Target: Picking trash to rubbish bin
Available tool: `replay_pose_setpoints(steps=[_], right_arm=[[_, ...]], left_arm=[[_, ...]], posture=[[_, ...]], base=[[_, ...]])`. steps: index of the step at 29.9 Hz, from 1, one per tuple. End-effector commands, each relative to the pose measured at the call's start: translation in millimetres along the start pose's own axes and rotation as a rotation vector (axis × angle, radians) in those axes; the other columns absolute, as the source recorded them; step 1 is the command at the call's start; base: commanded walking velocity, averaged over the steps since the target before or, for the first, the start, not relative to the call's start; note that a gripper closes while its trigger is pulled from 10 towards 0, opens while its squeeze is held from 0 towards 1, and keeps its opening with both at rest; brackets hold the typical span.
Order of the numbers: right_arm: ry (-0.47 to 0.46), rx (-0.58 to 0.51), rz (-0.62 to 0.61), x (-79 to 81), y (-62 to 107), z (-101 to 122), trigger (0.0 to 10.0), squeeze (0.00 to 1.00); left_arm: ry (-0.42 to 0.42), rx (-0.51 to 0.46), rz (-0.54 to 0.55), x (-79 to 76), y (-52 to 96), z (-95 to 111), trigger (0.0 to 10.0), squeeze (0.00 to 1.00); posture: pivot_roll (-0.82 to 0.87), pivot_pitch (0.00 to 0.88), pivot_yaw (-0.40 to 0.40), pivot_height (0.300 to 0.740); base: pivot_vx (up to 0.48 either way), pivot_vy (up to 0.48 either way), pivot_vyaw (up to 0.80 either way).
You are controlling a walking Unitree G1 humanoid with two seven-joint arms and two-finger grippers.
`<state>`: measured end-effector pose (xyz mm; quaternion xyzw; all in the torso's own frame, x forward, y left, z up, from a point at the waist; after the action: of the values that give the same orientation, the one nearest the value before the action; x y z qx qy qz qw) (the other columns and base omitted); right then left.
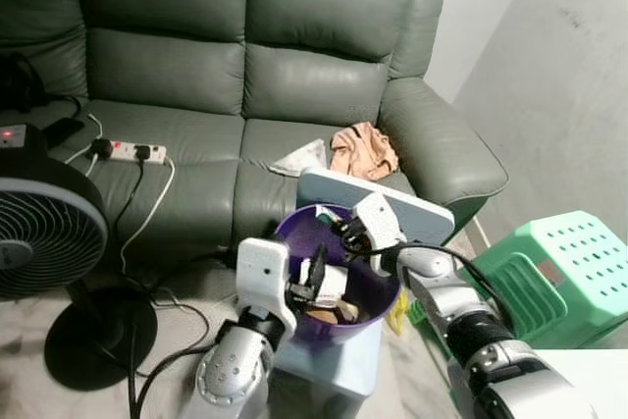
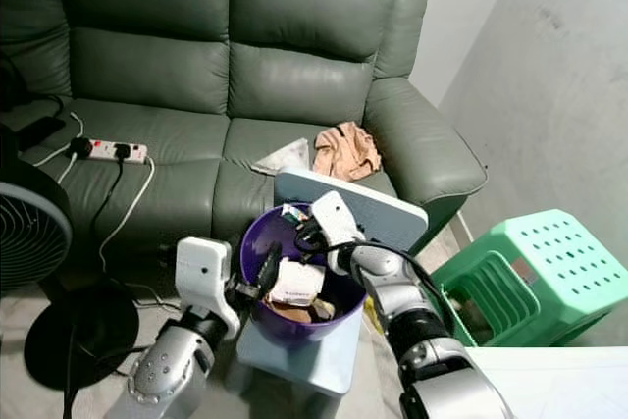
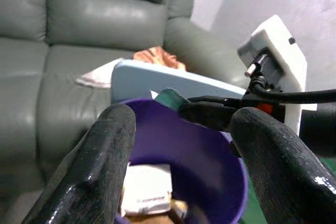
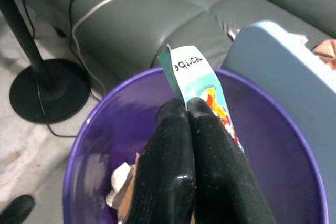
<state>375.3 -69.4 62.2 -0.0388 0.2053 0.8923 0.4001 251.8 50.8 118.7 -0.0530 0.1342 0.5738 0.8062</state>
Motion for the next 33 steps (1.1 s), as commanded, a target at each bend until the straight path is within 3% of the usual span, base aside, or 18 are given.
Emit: replay_pose_setpoints(steps=[1,3,5,8,17,18,19,20,33], right_arm=[[0.005,0.032,-0.028,-4.8,-0.3,-3.1,10.0,0.0],[0.005,0.043,-0.039,-4.1,-1.7,-4.1,10.0,0.0],[-0.002,0.069,-0.055,-1.3,-5.1,-6.0,10.0,0.0],[-0.083,0.071,-0.123,-3.4,-9.7,-2.8,10.0,0.0],[-0.175,0.093,-0.24,-9.3,-10.7,-6.2,10.0,0.0],[-0.18,0.099,-0.254,-10.4,-10.3,-7.4,10.0,0.11],[-0.187,0.102,-0.259,-10.6,-10.1,-8.2,10.0,0.11],[-0.194,0.103,-0.261,-10.6,-9.7,-9.2,10.0,0.99],[-0.209,0.11,-0.263,-11.4,-7.8,-13.6,10.0,1.0]], left_arm=[[0.089,-0.008,-0.038,-27.7,2.0,2.3,10.0,0.0],[0.097,0.002,-0.04,-30.7,4.1,0.6,10.0,0.0],[0.112,0.026,-0.066,-43.1,11.3,-3.1,10.0,0.0],[0.139,0.048,-0.081,-54.1,17.6,-7.2,10.0,0.0],[0.149,0.054,-0.06,-55.3,19.6,-5.6,10.0,0.0],[0.148,0.055,-0.059,-55.2,19.8,-5.6,10.0,0.0],[0.148,0.055,-0.058,-55.0,20.0,-5.6,10.0,0.0],[0.149,0.056,-0.057,-55.0,20.3,-5.4,10.0,0.0],[0.146,0.059,-0.045,-52.6,18.9,-4.6,10.0,0.0]], posture=[[0.14,0.155,-0.204,0.74],[0.14,0.159,-0.205,0.74],[0.14,0.174,-0.205,0.74],[0.14,0.183,-0.207,0.74],[0.16,0.199,-0.209,0.74],[0.16,0.201,-0.21,0.74],[0.16,0.202,-0.21,0.74],[0.16,0.204,-0.209,0.74],[0.16,0.204,-0.211,0.74]], base=[[0.0,0.0,0.0],[0.0,0.0,0.0],[0.0,0.0,0.0],[0.0,0.0,0.0],[0.0,0.0,0.0],[0.0,0.0,0.0],[0.0,0.0,0.0],[0.0,0.0,0.0],[0.0,0.0,0.0]])
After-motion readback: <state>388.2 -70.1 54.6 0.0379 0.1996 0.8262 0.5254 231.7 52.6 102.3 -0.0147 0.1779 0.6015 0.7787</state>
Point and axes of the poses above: a point about 5 cm out from each wrist's last joint towards the gripper, its own y axis pointing back from the gripper into the wrist, its own z axis along the axis of the wrist's last joint, x = y × z, the point moved 4 cm from there along -y, pointing out of the wrist towards the gripper, and after that the axes turned 8 degrees about y, right-handed, at the moved point
